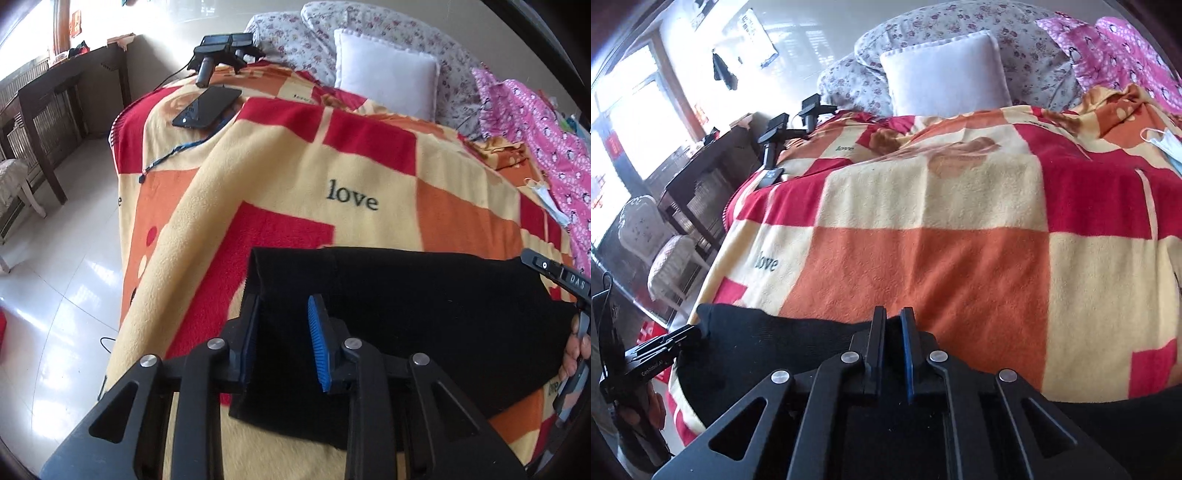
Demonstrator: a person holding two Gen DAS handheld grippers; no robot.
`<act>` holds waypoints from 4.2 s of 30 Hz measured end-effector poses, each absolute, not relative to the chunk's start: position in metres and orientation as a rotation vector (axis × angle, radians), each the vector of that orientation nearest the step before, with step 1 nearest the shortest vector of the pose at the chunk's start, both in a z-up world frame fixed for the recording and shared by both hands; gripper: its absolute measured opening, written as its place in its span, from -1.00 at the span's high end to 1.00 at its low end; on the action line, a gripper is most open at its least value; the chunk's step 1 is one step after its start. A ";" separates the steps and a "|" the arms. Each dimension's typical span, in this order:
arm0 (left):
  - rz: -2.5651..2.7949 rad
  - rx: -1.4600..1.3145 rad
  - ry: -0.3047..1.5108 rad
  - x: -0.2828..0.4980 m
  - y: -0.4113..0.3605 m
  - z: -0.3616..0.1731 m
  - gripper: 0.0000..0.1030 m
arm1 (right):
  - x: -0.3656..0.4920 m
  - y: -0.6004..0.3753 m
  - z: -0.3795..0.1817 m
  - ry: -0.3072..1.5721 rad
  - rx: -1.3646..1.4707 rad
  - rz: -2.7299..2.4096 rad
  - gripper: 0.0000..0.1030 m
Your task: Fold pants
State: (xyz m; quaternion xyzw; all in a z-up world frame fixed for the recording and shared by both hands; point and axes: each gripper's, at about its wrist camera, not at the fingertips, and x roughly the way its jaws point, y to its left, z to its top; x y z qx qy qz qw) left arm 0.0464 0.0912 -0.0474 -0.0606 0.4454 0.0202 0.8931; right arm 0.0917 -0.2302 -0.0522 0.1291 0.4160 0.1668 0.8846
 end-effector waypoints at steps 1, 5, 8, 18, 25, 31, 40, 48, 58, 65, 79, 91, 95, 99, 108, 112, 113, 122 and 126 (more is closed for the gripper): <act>0.043 -0.124 0.930 0.047 0.092 -0.049 0.53 | 0.092 -0.225 -0.058 0.882 0.243 0.333 0.87; 0.054 -0.097 0.922 0.041 0.091 -0.050 0.48 | 0.084 -0.218 -0.065 0.912 0.195 0.327 0.71; 0.076 -0.081 0.917 0.037 0.091 -0.046 0.15 | 0.066 -0.224 -0.049 0.891 0.198 0.329 0.35; 0.090 -0.053 0.855 0.026 0.076 -0.028 -0.14 | 0.004 -0.163 -0.032 0.876 0.119 0.562 0.34; 0.081 -0.051 0.808 0.013 0.065 -0.014 -0.37 | -0.008 -0.132 -0.054 0.925 0.076 0.594 0.34; 0.053 -0.044 0.806 0.012 0.047 -0.012 -0.42 | -0.024 -0.132 -0.053 0.927 0.068 0.633 0.34; -0.053 -0.037 0.823 0.017 -0.007 -0.017 -0.47 | -0.026 -0.205 -0.046 0.887 0.085 0.401 0.32; -0.193 -0.007 0.848 0.026 -0.078 -0.021 -0.49 | -0.034 -0.284 -0.044 0.864 0.096 0.173 0.07; -0.411 0.050 0.923 0.037 -0.174 -0.030 -0.63 | -0.053 -0.370 -0.055 0.867 0.184 0.012 -0.01; -0.545 0.056 0.980 0.048 -0.233 -0.036 -0.63 | -0.084 -0.430 -0.066 0.875 0.284 -0.092 -0.02; -0.772 0.272 0.975 0.074 -0.359 -0.040 -0.63 | -0.100 -0.476 -0.084 0.822 0.489 -0.069 -0.13; -0.976 0.384 0.984 0.066 -0.434 -0.055 -0.63 | -0.084 -0.480 -0.094 0.751 0.539 -0.032 0.46; -1.045 0.343 1.000 0.065 -0.433 -0.049 0.04 | -0.080 -0.484 -0.094 0.727 0.591 -0.012 0.70; -1.030 0.273 0.952 0.066 -0.401 -0.012 0.05 | -0.084 -0.471 -0.064 0.681 0.563 0.035 0.71; -0.733 0.141 0.800 0.074 -0.220 0.059 -0.55 | -0.064 -0.367 0.005 0.621 0.389 0.337 0.72; -0.588 0.057 0.867 0.069 -0.144 0.033 -0.60 | -0.037 -0.307 -0.017 0.704 0.348 0.455 0.72; -0.564 0.048 0.884 0.068 -0.132 0.023 -0.60 | -0.029 -0.295 -0.027 0.740 0.346 0.481 0.67; -0.527 -0.064 1.035 0.053 -0.109 -0.038 -0.60 | -0.038 -0.308 -0.021 0.776 0.361 0.449 -0.06; -0.526 -0.057 1.031 0.054 -0.135 -0.043 -0.62 | -0.034 -0.337 -0.035 0.789 0.405 0.352 0.03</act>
